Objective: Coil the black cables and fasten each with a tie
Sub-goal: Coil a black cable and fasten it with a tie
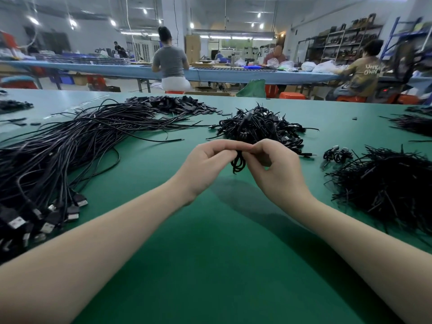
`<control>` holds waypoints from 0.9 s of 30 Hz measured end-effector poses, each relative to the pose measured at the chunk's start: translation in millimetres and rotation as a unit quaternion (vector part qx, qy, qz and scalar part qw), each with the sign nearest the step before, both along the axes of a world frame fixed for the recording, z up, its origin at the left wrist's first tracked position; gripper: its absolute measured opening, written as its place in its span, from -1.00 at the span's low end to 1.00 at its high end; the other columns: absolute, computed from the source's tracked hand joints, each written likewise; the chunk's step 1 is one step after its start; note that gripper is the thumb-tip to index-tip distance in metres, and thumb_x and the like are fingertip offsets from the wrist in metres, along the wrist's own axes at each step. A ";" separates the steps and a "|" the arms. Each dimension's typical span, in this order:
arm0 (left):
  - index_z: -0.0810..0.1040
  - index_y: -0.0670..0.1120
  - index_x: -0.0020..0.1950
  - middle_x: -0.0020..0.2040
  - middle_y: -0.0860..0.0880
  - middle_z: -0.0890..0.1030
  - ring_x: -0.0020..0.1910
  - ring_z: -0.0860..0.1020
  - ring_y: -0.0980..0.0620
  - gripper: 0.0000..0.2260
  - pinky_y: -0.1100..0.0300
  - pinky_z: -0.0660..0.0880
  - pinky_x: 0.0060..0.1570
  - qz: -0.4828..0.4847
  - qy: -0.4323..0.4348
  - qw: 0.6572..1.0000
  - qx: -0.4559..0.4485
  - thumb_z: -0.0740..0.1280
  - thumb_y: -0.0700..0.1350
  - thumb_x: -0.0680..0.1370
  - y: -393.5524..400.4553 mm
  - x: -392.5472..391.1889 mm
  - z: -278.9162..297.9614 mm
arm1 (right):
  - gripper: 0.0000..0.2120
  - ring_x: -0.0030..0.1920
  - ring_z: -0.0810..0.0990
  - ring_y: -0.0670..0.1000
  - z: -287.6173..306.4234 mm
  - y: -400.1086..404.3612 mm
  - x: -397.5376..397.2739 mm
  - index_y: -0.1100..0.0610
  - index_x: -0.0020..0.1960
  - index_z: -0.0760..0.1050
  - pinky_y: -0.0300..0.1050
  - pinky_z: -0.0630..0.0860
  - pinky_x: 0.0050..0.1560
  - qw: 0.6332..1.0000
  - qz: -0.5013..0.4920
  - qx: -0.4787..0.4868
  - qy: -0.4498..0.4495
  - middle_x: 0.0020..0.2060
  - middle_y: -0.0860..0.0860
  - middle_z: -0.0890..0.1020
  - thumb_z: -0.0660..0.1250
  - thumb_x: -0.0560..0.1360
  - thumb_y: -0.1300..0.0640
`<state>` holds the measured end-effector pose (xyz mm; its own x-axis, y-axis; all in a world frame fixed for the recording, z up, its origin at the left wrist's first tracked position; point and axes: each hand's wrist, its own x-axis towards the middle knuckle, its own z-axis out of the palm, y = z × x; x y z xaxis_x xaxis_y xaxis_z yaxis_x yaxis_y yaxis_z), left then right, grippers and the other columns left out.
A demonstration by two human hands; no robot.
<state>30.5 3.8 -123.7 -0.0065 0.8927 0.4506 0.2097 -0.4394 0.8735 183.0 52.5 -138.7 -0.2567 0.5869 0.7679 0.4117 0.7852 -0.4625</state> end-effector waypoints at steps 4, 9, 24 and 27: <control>0.71 0.10 -0.07 -0.13 0.09 0.69 -0.21 0.60 0.13 -0.62 0.29 0.49 -0.26 -0.007 -0.091 0.992 -0.092 0.17 -0.27 0.58 1.2 -2.7 -6.3 | -0.97 -0.24 0.48 -0.21 -2.0 -0.6 -0.4 0.18 -0.11 0.60 -0.41 0.39 -0.19 1.000 0.012 0.012 -0.021 -0.26 -0.18 0.55 0.38 0.49 0.27; 0.63 -0.03 0.04 -0.25 0.06 0.65 -0.26 0.65 0.09 -0.70 0.34 0.49 -0.35 -0.076 -0.150 0.970 -0.177 0.17 -0.34 0.58 2.4 -9.6 -14.0 | -0.98 -0.18 0.58 0.03 -4.5 -5.8 -1.4 0.22 -0.11 0.60 -0.03 0.50 -0.27 0.997 0.005 0.066 -0.043 -0.19 -0.08 0.59 0.40 0.48 0.26; 0.69 0.11 -0.26 -0.31 0.18 0.62 -0.30 0.53 0.21 -0.83 0.37 0.47 -0.32 0.044 -0.083 0.991 -0.099 0.38 -0.01 0.52 7.4 -6.0 -26.4 | -0.93 -0.14 0.47 -0.21 -10.2 -2.4 -4.0 0.24 -0.05 0.64 -0.49 0.37 -0.13 0.996 0.033 0.071 -0.038 -0.19 0.03 0.67 0.40 0.48 0.29; 0.65 0.01 -0.21 -0.25 0.10 0.66 -0.22 0.60 0.15 -0.81 0.35 0.48 -0.28 0.027 -0.085 0.989 -0.117 0.34 0.03 0.54 6.0 -5.3 -24.2 | -0.95 -0.16 0.58 -0.04 -8.9 -5.2 -2.9 0.26 -0.09 0.63 -0.25 0.48 -0.19 0.995 0.025 0.087 -0.043 -0.21 0.05 0.67 0.40 0.47 0.30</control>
<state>25.2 9.8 -147.9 -0.1157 0.9686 0.2200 0.0690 -0.2131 0.9746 180.0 47.2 -147.6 -0.3505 0.4320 0.8310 0.4027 0.8706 -0.2827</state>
